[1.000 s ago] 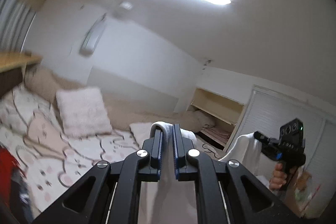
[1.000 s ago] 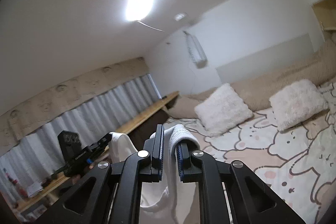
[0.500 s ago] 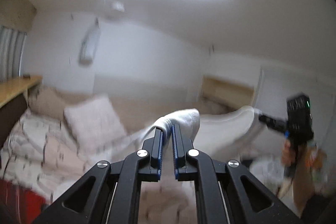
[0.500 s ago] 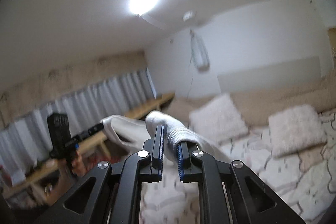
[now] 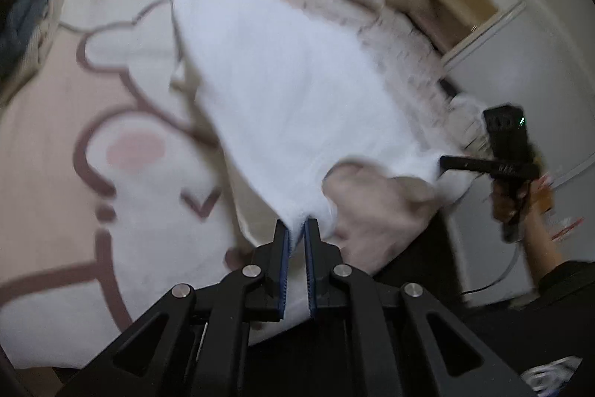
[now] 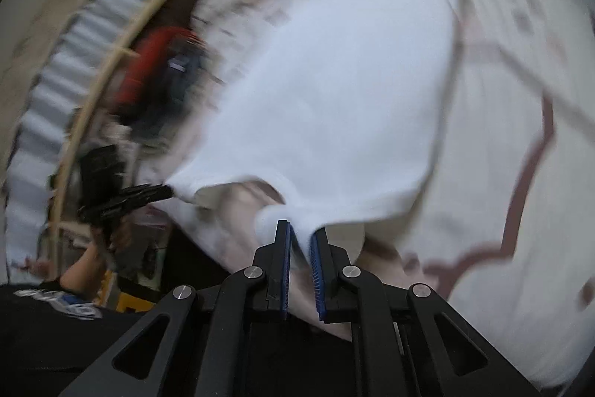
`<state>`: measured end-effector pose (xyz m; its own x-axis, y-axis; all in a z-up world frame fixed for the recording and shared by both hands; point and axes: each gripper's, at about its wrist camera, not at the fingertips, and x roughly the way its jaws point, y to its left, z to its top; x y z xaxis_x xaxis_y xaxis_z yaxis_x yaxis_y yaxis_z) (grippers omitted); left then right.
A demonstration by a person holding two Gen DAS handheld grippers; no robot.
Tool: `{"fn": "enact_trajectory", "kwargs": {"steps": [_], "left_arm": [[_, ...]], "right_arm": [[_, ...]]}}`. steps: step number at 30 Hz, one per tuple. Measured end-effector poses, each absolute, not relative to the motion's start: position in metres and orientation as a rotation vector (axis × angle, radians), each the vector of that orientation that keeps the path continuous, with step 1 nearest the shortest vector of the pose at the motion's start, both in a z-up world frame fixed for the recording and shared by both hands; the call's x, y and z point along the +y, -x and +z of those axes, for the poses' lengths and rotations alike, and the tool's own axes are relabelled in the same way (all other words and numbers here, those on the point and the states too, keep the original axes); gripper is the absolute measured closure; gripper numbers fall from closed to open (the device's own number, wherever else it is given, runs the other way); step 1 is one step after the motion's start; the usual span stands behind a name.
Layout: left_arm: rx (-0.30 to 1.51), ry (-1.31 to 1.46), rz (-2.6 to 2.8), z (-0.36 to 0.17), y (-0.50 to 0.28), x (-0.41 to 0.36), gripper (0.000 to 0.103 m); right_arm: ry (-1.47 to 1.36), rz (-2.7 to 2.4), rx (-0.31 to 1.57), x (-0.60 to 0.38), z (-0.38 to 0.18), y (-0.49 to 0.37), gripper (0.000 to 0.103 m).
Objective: Fold clothes
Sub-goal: 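Lay the T-shirt flat on the bed and open both tools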
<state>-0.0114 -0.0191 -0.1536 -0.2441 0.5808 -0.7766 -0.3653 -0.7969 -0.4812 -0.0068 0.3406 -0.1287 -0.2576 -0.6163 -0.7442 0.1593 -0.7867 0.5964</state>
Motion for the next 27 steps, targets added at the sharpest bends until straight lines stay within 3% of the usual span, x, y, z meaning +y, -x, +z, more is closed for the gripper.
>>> {"fn": "enact_trajectory", "kwargs": {"steps": [3,12,21,23,24,25,26,27], "left_arm": [[-0.233,1.38,2.088,-0.154,0.013,-0.01,0.095],[-0.33,1.193,2.244,-0.112,0.093,-0.024,0.095],[-0.371,1.408,2.257,-0.169,0.134,-0.029,0.094],[-0.382,1.406,2.261,-0.166,0.129,-0.035,0.09],[-0.379,1.404,2.269,-0.163,0.126,-0.038,0.072],[-0.355,1.395,2.293,-0.158,0.122,-0.041,0.045],[-0.314,1.369,2.329,-0.151,0.116,-0.045,0.037],[-0.264,1.329,2.357,-0.143,0.108,-0.047,0.035]], "right_arm": [[-1.56,-2.091,-0.605,0.341,-0.149,0.006,0.09],[-1.297,-2.36,-0.65,0.358,-0.088,0.065,0.09],[-1.6,-2.44,-0.416,0.342,-0.157,0.114,0.087],[-1.608,-2.427,-0.424,0.343,-0.162,0.114,0.067],[-1.593,-2.421,-0.435,0.344,-0.162,0.114,0.056],[-1.584,-2.433,-0.422,0.345,-0.157,0.112,0.031],[-1.576,-2.446,-0.408,0.346,-0.152,0.11,0.017],[-1.567,-2.459,-0.394,0.347,-0.147,0.108,0.017]]}}
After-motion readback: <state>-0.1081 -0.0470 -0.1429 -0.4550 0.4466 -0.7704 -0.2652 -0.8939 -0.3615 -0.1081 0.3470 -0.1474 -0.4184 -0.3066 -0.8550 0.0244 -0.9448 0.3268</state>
